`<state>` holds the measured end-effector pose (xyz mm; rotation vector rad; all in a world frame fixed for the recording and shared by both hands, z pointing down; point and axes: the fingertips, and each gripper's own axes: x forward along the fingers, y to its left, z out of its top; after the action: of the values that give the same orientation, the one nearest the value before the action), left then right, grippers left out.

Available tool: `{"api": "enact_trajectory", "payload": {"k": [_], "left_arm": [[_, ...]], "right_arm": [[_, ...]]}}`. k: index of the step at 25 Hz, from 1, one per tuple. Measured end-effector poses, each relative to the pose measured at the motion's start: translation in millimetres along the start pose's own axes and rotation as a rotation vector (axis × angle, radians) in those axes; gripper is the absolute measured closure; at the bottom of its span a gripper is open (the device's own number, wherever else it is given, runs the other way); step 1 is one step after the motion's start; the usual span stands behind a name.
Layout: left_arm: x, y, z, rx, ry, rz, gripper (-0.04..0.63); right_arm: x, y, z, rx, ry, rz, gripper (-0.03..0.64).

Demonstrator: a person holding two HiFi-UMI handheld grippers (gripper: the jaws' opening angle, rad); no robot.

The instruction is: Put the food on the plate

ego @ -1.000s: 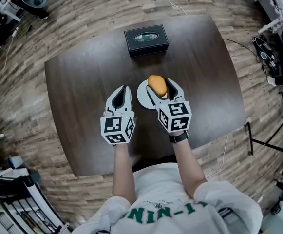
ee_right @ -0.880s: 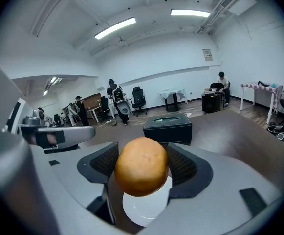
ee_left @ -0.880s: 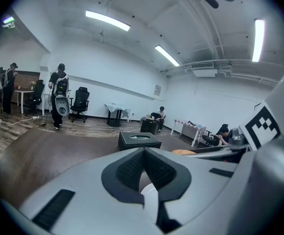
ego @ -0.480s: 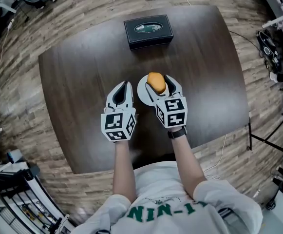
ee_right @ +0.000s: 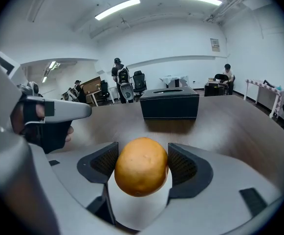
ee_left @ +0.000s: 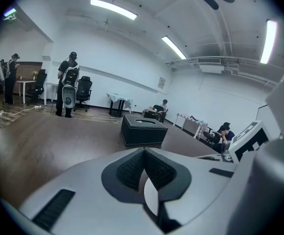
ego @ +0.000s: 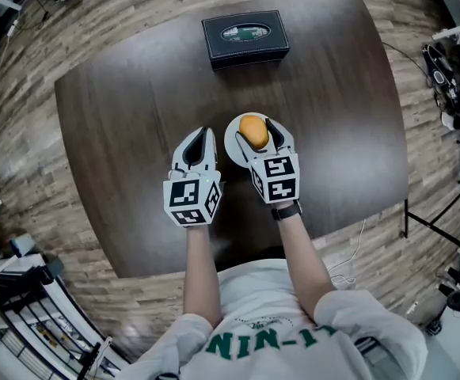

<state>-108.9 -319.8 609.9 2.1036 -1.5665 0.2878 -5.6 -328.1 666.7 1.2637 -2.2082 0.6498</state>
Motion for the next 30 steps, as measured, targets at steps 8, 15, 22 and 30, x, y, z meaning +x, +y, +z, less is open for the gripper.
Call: {"api": "enact_trajectory", "payload": {"k": [8,15,22,30], "left_arm": [[6,0,-13,-0.013,0.018,-0.004,0.583],[9,1,-19,-0.026,0.029,0.003,0.583],[10,1,-25,-0.042,0.036,0.009,0.583],[9,-3,-31,-0.04,0.045,0.017,0.583]], "right_arm": [[7,2,-17,-0.024,0.036,0.01,0.288],[11,7,-27,-0.046,0.053,0.022,0.288],[9,9,-32,-0.07,0.06,0.025,0.287],[5,7,-39,-0.073,0.078,0.02,0.287]]}}
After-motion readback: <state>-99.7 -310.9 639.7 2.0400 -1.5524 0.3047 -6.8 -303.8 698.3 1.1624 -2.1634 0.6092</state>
